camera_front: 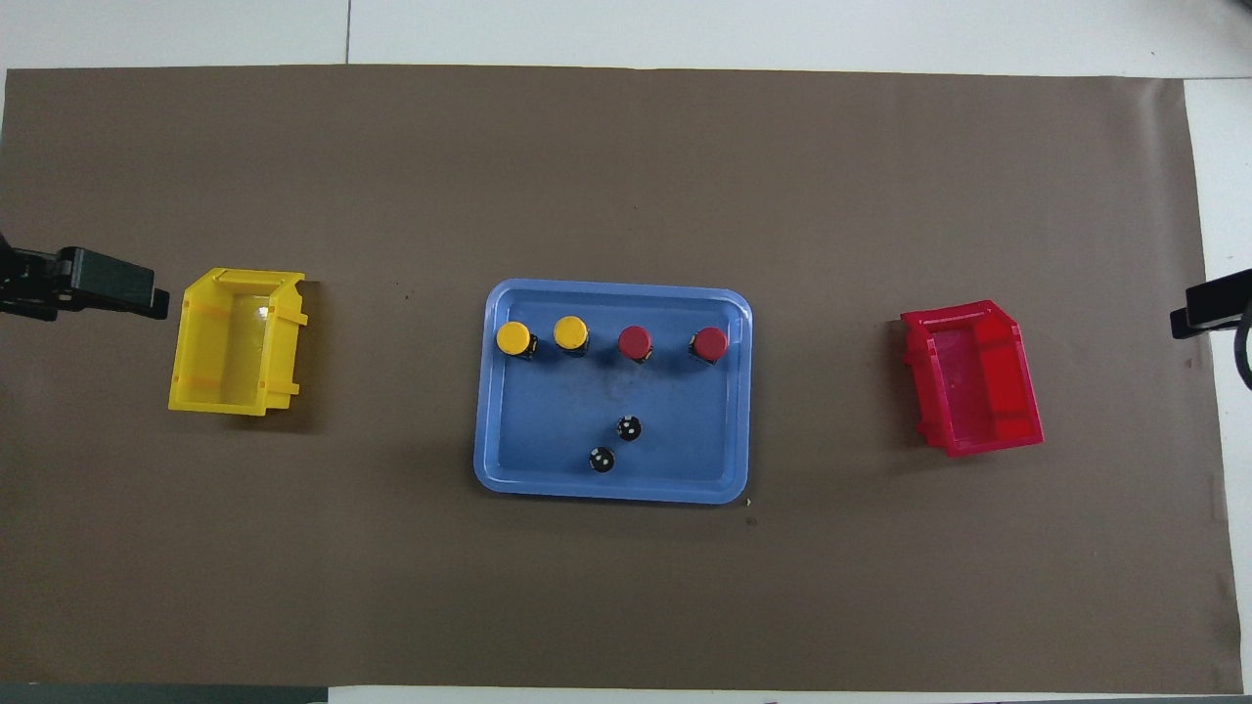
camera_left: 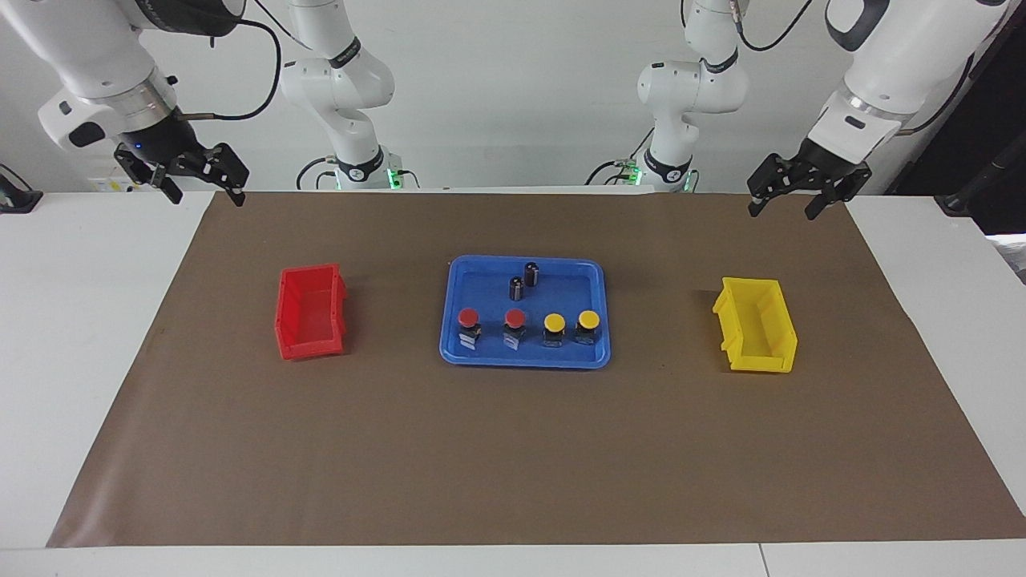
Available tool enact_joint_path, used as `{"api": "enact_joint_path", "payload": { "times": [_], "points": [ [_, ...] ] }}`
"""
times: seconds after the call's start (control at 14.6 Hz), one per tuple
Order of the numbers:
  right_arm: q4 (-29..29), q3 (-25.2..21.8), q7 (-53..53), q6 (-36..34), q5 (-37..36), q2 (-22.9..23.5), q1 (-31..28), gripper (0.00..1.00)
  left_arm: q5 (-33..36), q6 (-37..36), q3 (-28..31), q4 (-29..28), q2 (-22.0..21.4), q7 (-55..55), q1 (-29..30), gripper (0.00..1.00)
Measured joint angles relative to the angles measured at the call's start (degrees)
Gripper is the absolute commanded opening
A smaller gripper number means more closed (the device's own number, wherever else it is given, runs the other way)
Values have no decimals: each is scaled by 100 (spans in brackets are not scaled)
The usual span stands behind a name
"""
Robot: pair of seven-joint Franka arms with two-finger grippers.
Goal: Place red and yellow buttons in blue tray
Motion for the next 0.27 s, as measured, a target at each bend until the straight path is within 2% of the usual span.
{"api": "enact_joint_path", "payload": {
  "times": [0.27],
  "points": [
    [0,0,0,0,0,0,0,100,384,-22,-61,79,-22,13,-2,100]
  ]
}}
